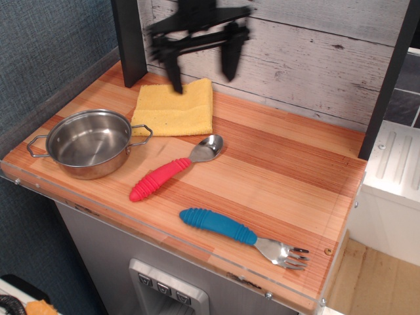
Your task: Place the pot on the yellow cloth.
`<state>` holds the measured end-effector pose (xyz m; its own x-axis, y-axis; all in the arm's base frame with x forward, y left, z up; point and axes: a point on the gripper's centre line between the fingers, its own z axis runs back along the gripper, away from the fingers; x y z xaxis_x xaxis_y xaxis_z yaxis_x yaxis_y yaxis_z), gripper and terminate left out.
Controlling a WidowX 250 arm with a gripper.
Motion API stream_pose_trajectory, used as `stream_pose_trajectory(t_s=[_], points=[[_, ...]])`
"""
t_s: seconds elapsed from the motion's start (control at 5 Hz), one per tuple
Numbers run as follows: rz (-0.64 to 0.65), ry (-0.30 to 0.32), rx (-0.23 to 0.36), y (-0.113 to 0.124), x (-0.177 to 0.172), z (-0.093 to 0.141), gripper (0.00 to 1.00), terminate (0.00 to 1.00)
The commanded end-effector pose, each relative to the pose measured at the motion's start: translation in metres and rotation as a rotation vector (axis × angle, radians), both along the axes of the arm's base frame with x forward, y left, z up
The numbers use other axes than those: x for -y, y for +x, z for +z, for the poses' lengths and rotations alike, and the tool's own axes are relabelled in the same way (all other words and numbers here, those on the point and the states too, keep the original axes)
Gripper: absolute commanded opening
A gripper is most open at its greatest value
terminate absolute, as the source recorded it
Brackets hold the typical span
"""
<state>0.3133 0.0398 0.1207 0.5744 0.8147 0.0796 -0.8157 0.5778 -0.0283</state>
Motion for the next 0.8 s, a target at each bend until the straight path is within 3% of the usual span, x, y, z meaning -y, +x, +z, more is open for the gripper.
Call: stream_pose_trajectory(t_s=[0.0, 0.4, 0.6], points=[[0.479, 0.062, 0.022, -0.061, -0.032, 0.004, 1.0, 0.0], [0.978, 0.055, -0.019, -0.088, -0.053, -0.024, 1.0, 0.0], [1.229, 0.084, -0.003, -0.09, -0.056, -0.041, 1.0, 0.0]])
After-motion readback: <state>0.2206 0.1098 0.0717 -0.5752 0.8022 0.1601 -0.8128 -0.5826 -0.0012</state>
